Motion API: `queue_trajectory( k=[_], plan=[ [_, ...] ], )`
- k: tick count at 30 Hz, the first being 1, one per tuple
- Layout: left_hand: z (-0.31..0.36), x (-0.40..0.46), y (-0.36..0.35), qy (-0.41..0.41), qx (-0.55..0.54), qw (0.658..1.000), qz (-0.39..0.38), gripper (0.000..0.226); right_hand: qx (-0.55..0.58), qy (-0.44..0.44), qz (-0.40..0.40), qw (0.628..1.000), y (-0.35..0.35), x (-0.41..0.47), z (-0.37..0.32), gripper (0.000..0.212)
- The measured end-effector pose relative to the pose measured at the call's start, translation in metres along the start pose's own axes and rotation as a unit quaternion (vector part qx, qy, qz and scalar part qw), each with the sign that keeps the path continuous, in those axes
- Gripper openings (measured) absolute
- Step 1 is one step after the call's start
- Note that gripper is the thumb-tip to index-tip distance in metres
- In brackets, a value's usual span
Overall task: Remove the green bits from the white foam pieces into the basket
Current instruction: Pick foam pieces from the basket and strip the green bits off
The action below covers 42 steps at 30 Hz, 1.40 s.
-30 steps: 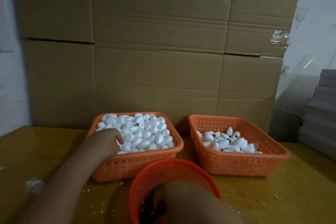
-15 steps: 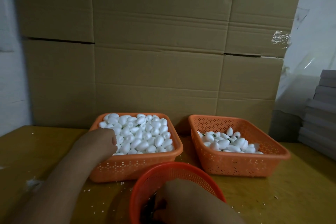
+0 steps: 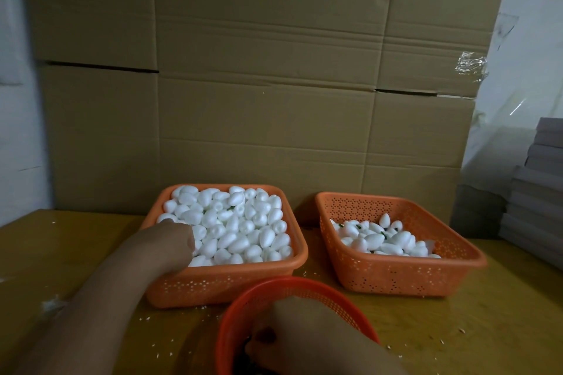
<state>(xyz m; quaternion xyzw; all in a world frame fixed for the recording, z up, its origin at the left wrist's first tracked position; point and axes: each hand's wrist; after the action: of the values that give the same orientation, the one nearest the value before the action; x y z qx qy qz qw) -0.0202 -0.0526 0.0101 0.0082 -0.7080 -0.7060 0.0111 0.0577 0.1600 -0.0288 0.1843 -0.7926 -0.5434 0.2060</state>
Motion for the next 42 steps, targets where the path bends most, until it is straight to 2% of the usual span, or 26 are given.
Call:
queue_trajectory(
  k=[2,5,10,14,15,18,20,22,24,25,27,28,29,30,32,35,37,39,42],
  plan=[
    [-0.001,-0.002,0.000,-0.003,0.005,1.000,-0.006,0.028,0.002,0.017,0.016,1.000,0.002,-0.001,-0.001,0.037],
    [0.002,0.000,0.000,0.005,-0.018,1.000,0.002,0.028,0.008,0.040,0.037,0.998,0.008,-0.003,-0.002,0.027],
    [-0.006,0.010,-0.008,-0.002,-0.065,0.998,0.022,0.021,0.047,0.026,0.037,0.998,0.010,-0.002,-0.001,0.015],
    [-0.010,0.015,-0.013,-0.009,-0.150,0.985,0.090,0.010,0.076,0.007,0.036,0.996,0.007,0.000,0.002,0.013],
    [-0.008,0.016,-0.013,-0.018,-0.171,0.978,0.114,0.008,0.078,0.003,0.043,0.996,0.007,0.001,0.003,0.014],
    [0.003,0.016,-0.008,-0.056,-0.240,0.952,0.182,0.024,0.082,-0.021,0.067,0.994,0.008,0.001,0.007,0.017],
    [0.016,0.008,0.001,-0.087,-0.317,0.920,0.214,0.025,0.089,-0.050,0.095,0.990,0.011,0.002,0.008,0.015],
    [0.033,-0.002,0.008,-0.115,-0.410,0.878,0.220,0.016,0.133,-0.079,0.134,0.979,0.015,0.004,0.011,0.010],
    [0.049,-0.012,0.012,-0.154,-0.482,0.836,0.212,0.008,0.242,-0.111,0.178,0.947,0.021,0.005,0.015,0.014],
    [0.058,-0.016,0.012,-0.175,-0.511,0.817,0.202,0.007,0.331,-0.127,0.191,0.915,0.024,0.006,0.017,0.016],
    [0.073,-0.024,0.009,-0.208,-0.576,0.773,0.169,0.010,0.525,-0.143,0.201,0.815,0.030,0.007,0.016,0.016],
    [0.081,-0.026,0.005,-0.213,-0.597,0.756,0.159,0.012,0.590,-0.144,0.211,0.766,0.032,0.007,0.016,0.017],
    [0.088,-0.027,0.002,-0.213,-0.608,0.749,0.156,0.014,0.626,-0.143,0.226,0.733,0.034,0.007,0.016,0.018],
    [0.095,-0.029,-0.003,-0.210,-0.611,0.747,0.160,0.015,0.644,-0.142,0.245,0.711,0.035,0.007,0.018,0.019],
    [0.105,-0.030,-0.013,-0.208,-0.591,0.757,0.186,0.019,0.641,-0.146,0.289,0.696,0.034,0.007,0.020,0.020],
    [0.110,-0.032,-0.027,-0.202,-0.475,0.819,0.250,0.021,0.607,-0.158,0.347,0.697,0.032,0.007,0.024,0.020],
    [0.110,-0.033,-0.034,-0.205,-0.427,0.837,0.272,0.024,0.591,-0.155,0.378,0.696,0.033,0.007,0.026,0.021],
    [0.109,-0.031,-0.039,-0.204,-0.402,0.843,0.292,0.019,0.562,-0.139,0.405,0.708,0.033,0.008,0.027,0.020],
    [0.109,-0.028,-0.042,-0.198,-0.358,0.852,0.327,0.015,0.506,-0.106,0.423,0.744,0.029,0.009,0.025,0.020]
  ],
)
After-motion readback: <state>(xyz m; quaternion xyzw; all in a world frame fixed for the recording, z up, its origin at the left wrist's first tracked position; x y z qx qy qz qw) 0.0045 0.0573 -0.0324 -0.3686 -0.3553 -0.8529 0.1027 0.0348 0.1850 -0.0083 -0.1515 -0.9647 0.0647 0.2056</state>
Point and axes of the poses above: each hand's wrist, its own x-axis towards the middle knuckle, its own y-axis out of the back of the hand, z = x × y, and after that the axes turned 5 degrees about x, right-handed
